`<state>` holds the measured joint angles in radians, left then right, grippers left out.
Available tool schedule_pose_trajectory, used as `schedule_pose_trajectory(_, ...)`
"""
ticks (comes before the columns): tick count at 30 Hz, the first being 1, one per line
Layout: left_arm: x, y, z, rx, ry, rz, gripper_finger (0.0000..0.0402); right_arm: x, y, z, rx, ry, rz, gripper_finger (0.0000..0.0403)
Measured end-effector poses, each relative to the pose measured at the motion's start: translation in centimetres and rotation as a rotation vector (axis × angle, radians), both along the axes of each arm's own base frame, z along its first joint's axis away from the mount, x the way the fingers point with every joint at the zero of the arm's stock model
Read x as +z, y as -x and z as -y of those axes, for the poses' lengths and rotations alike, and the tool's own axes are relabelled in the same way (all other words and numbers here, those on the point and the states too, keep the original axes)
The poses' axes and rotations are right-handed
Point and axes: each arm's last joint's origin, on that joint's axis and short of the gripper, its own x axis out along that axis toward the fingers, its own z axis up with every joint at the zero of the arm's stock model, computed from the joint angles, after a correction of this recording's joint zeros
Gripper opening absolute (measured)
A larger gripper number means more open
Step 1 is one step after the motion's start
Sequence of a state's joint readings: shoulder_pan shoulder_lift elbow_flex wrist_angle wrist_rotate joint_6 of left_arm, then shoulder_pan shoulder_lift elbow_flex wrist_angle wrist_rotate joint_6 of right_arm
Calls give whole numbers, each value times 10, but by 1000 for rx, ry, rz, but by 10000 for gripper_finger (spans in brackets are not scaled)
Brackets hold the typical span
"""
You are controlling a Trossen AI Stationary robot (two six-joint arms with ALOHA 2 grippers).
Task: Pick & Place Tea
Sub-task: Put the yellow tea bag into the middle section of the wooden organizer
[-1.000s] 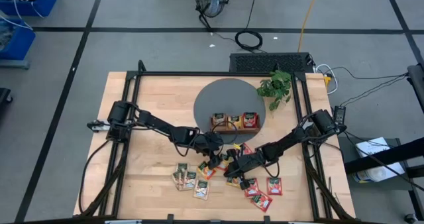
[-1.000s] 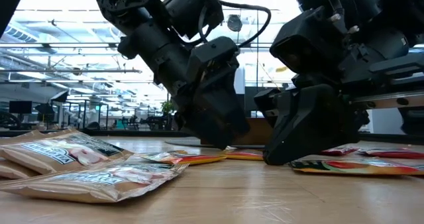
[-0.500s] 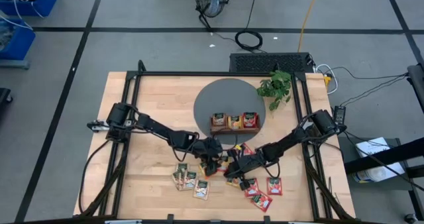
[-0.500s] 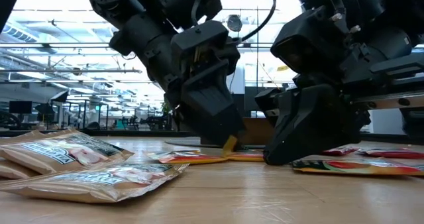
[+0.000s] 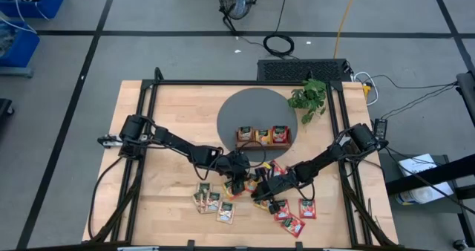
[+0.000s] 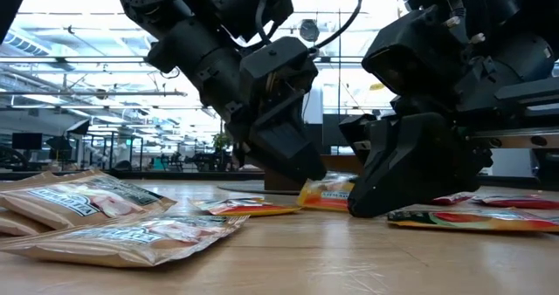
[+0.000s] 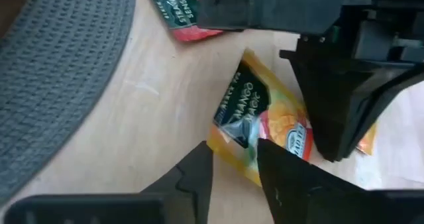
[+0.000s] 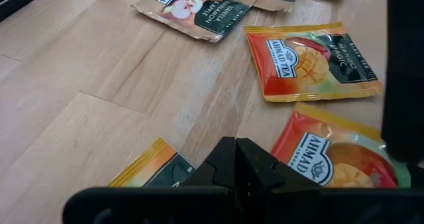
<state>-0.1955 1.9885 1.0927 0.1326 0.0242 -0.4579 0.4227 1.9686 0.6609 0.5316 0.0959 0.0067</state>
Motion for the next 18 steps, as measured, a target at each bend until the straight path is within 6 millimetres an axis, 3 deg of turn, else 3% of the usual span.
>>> schedule_pose_trajectory(10,0,0,1,-49,-83,19,8,0,0,0,-4,3,2,0)
schedule_pose_trajectory(18,1,1,8,-80,-114,29,4,1,-1,0,8,9,32,0)
